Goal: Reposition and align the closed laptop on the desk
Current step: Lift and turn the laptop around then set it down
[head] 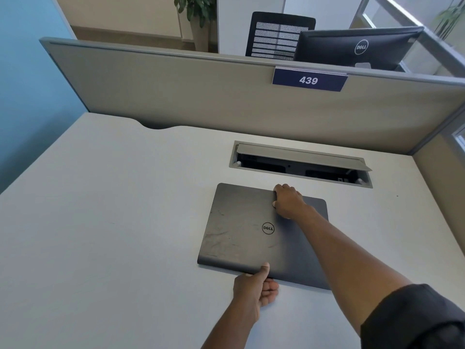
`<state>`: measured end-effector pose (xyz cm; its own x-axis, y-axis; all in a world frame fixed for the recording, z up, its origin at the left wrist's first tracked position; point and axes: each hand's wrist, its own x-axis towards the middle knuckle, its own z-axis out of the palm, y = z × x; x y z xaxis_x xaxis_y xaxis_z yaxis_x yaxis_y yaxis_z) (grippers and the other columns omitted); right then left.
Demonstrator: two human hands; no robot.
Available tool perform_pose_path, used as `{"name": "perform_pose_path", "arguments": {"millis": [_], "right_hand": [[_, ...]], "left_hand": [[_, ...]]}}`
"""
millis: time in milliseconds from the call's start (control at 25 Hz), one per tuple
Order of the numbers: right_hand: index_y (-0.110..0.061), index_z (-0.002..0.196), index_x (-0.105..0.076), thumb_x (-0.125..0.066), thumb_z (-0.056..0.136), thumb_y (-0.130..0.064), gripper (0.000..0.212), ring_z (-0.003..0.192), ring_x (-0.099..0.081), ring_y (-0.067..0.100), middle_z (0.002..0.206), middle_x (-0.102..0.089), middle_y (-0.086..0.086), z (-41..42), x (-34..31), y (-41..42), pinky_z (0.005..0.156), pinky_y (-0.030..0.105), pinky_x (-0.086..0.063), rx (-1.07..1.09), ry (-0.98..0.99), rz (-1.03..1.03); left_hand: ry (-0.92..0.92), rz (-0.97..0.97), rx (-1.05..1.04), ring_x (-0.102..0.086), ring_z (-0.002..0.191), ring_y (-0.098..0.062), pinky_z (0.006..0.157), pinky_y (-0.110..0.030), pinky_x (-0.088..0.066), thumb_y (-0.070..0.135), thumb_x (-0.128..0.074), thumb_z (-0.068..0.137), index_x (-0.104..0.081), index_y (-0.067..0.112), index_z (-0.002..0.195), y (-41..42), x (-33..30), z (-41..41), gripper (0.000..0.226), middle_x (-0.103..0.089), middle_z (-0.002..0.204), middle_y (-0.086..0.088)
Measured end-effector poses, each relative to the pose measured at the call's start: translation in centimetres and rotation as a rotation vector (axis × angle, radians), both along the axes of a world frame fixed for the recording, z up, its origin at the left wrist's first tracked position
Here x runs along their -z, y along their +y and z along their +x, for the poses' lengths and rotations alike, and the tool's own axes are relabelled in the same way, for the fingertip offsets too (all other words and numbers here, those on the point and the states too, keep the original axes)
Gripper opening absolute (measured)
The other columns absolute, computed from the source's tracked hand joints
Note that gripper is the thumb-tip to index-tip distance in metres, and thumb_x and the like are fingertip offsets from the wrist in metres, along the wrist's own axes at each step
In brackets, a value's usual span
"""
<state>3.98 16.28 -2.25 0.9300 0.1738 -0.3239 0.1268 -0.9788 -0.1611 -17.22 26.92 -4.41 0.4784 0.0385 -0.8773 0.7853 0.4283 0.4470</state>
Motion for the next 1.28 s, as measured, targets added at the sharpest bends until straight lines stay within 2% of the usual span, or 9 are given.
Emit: {"name": "perform_pose_path", "arguments": {"millis": [160, 280, 480, 560, 720, 840, 960, 1160, 1280], "right_hand": [[-0.006, 0.132, -0.048, -0.060, 0.093, -0.022, 0.044, 0.123, -0.047, 0.034, 0.133, -0.052, 0.015, 0.0, -0.7, -0.7, 0.104, 0.043, -0.039, 0.030, -0.019, 0.043], [-0.008, 0.131, -0.049, -0.064, 0.091, -0.025, 0.046, 0.124, -0.045, 0.034, 0.134, -0.053, 0.013, 0.1, -1.6, -1.6, 0.104, 0.043, -0.037, 0.083, -0.045, 0.076], [-0.011, 0.128, -0.049, -0.066, 0.088, -0.026, 0.046, 0.124, -0.045, 0.035, 0.133, -0.053, 0.012, -0.5, -3.0, -4.2, 0.103, 0.046, -0.034, 0.246, -0.048, 0.151], [-0.012, 0.128, -0.049, -0.066, 0.087, -0.028, 0.047, 0.124, -0.046, 0.034, 0.131, -0.054, 0.011, -0.9, -3.5, -5.4, 0.101, 0.047, -0.035, 0.313, -0.030, 0.203], [-0.019, 0.126, -0.055, -0.066, 0.087, -0.030, 0.042, 0.120, -0.049, 0.034, 0.124, -0.059, 0.010, -2.2, -4.2, -7.8, 0.102, 0.049, -0.041, 0.451, 0.003, 0.330], [-0.016, 0.109, -0.061, -0.064, 0.086, -0.029, 0.026, 0.111, -0.055, 0.036, 0.115, -0.064, 0.013, -3.6, -4.3, -9.5, 0.099, 0.051, -0.048, 0.583, 0.012, 0.441], [-0.014, 0.109, -0.059, -0.067, 0.087, -0.027, 0.027, 0.103, -0.061, 0.034, 0.112, -0.066, 0.013, -5.6, -4.1, -10.7, 0.093, 0.047, -0.053, 0.747, 0.018, 0.622], [-0.011, 0.108, -0.054, -0.068, 0.090, -0.018, 0.024, 0.079, -0.060, 0.020, 0.110, -0.066, 0.014, -10.4, -3.2, -11.1, 0.066, 0.032, -0.048, 0.957, 0.041, 0.933], [-0.008, 0.110, -0.051, -0.068, 0.091, -0.014, 0.026, 0.085, -0.061, 0.023, 0.113, -0.064, 0.015, -13.5, -2.3, -10.2, 0.072, 0.037, -0.051, 1.052, 0.066, 1.048]], "left_hand": [[-0.048, 0.040, -0.044, -0.067, 0.055, -0.018, 0.061, -0.031, -0.062, 0.035, -0.078, 0.083, -0.067, 0.000, 0.083, -0.9, 0.1, -0.3, 0.036, -0.070, 0.065, -0.013], [-0.075, 0.068, -0.090, -0.059, 0.059, -0.022, 0.072, -0.036, -0.062, 0.036, -0.079, 0.081, -0.060, 0.004, 0.080, -1.6, 0.2, -0.4, 0.037, -0.064, 0.065, -0.012], [-0.126, 0.158, -0.122, -0.062, 0.059, -0.024, 0.062, -0.031, -0.062, 0.041, -0.073, 0.084, -0.060, 0.002, 0.081, -1.6, 0.3, 0.2, 0.041, -0.065, 0.065, -0.014], [-0.163, 0.233, -0.100, -0.069, 0.067, -0.026, 0.063, -0.035, -0.064, 0.048, -0.067, 0.087, -0.064, 0.009, 0.083, -1.3, 0.3, 0.6, 0.040, -0.071, 0.078, -0.016], [-0.271, 0.486, 0.033, -0.068, 0.100, -0.035, 0.087, -0.050, -0.059, 0.055, -0.055, 0.091, -0.066, 0.006, 0.096, -0.5, -0.4, 2.2, 0.051, -0.072, 0.104, -0.015], [-0.345, 0.665, 0.098, -0.067, 0.092, -0.036, 0.083, -0.048, -0.059, 0.054, -0.051, 0.092, -0.061, 0.005, 0.085, 0.0, -1.8, 3.8, 0.051, -0.071, 0.092, -0.013], [-0.375, 0.769, 0.167, -0.063, 0.084, -0.033, 0.073, -0.040, -0.054, 0.056, -0.051, 0.090, -0.054, 0.011, 0.077, 0.6, -3.1, 5.1, 0.046, -0.067, 0.081, -0.007], [-0.442, 0.852, 0.220, -0.059, 0.084, -0.031, 0.068, -0.035, -0.042, 0.050, -0.054, 0.092, -0.054, 0.012, 0.079, 1.8, -4.2, 8.2, 0.040, -0.064, 0.083, -0.004], [-0.500, 0.938, 0.272, -0.060, 0.083, -0.031, 0.068, -0.035, -0.041, 0.044, -0.053, 0.094, -0.060, 0.010, 0.088, 2.2, -4.8, 10.2, 0.035, -0.064, 0.085, -0.003]]}}
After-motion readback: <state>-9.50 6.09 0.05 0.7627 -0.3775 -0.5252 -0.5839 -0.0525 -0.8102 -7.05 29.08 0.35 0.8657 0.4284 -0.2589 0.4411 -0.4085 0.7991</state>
